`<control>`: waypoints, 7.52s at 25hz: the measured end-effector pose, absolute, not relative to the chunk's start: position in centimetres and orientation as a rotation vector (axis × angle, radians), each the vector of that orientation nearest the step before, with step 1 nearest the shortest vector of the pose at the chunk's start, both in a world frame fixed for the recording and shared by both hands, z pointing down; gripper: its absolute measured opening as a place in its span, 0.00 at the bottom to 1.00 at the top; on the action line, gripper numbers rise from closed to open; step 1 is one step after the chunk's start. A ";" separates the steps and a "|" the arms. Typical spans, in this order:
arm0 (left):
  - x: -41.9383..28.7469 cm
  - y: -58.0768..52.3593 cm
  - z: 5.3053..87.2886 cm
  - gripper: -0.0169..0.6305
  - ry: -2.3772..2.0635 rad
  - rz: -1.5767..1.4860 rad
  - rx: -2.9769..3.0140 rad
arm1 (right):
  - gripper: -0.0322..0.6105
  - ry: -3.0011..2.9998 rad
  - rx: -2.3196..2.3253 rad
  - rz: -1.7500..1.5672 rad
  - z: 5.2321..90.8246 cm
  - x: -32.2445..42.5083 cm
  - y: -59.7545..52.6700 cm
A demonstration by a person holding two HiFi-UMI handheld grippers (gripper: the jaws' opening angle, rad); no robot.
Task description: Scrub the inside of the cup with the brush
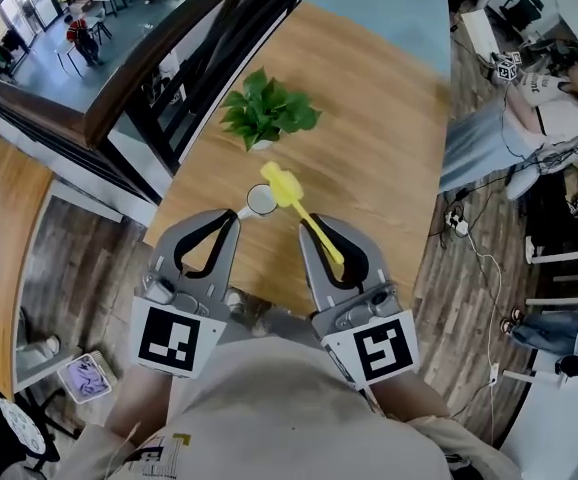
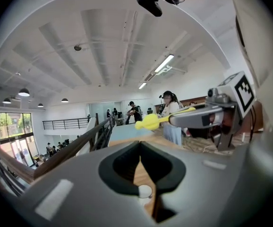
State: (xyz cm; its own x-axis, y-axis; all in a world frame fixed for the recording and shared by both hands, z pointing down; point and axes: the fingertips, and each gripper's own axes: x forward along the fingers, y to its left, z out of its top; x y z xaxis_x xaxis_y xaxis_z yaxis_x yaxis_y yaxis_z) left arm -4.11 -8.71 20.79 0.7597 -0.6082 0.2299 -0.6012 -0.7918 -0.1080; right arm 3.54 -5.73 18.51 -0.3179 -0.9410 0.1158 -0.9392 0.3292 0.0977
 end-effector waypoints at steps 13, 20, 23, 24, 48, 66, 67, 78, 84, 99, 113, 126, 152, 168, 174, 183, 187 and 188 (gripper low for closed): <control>-4.6 -10.8 22.0 0.03 1.121 -0.419 -2.869 | 0.10 -2.427 1.604 0.131 21.4 4.7 -9.0; -4.0 -12.4 25.1 0.10 1.027 -0.474 -2.912 | 0.10 -2.380 1.605 0.169 23.2 5.6 -11.0; -3.9 -12.8 26.4 0.14 0.978 -0.498 -2.879 | 0.10 -2.357 1.584 0.199 24.5 5.5 -11.8; -3.9 -12.8 26.7 0.14 0.965 -0.507 -2.860 | 0.10 -2.354 1.571 0.213 25.0 5.3 -12.0; -2.4 -16.5 44.2 0.20 0.807 -0.885 -2.968 | 0.10 -2.236 1.337 0.490 40.6 4.3 -15.6; 0.1 -16.3 54.4 0.23 0.490 -1.152 -3.043 | 0.10 -2.109 1.196 0.657 49.8 5.2 -15.0; 0.2 -16.2 54.8 0.23 0.473 -1.173 -3.043 | 0.10 -2.108 1.192 0.660 49.9 5.1 -15.1; 0.9 -16.2 57.1 0.14 0.417 -1.248 -3.064 | 0.10 -2.073 1.152 0.689 51.7 5.5 -15.2; 1.1 -16.0 57.1 0.13 0.426 -1.230 -3.092 | 0.10 -1.987 0.979 0.570 51.6 5.9 -14.7; 2.7 -14.8 57.0 0.13 0.183 -1.207 -3.066 | 0.10 -1.873 0.634 0.515 54.4 4.9 -14.6; 2.9 -14.5 57.3 0.13 0.119 -1.244 -3.064 | 0.10 -1.942 0.813 0.507 54.4 6.2 -17.8; 2.9 -14.4 57.0 0.13 0.085 -1.280 -3.052 | 0.10 -1.721 0.628 0.448 55.0 7.1 -15.2; 3.7 -14.6 58.5 0.13 0.000 -1.312 -3.051 | 0.11 -1.809 0.751 0.483 55.1 7.4 -18.3; 2.9 -13.5 59.0 0.13 0.088 -1.419 -2.998 | 0.10 -1.805 0.663 0.598 54.9 6.9 -13.7; 2.9 -13.9 59.4 0.13 0.102 -1.398 -2.974 | 0.10 -1.872 0.626 0.528 55.4 4.3 -15.0; 2.9 -14.2 59.6 0.13 0.138 -1.387 -2.979 | 0.10 -1.904 0.763 0.403 53.2 5.7 -18.3; 3.1 -14.0 59.2 0.13 0.185 -1.386 -3.005 | 0.11 -1.799 0.737 0.298 53.0 7.7 -16.6; 3.1 -14.0 59.1 0.13 0.196 -1.384 -3.007 | 0.11 -1.773 0.727 0.286 53.0 8.1 -16.1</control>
State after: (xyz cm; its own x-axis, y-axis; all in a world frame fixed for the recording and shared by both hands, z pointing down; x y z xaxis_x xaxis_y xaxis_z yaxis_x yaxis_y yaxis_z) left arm 3.13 -14.04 59.09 0.6476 -0.0338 0.7612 -0.1788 -0.9779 0.1087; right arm 8.06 -16.05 52.99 -0.1674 -0.3285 0.9296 -0.6043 0.7792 0.1665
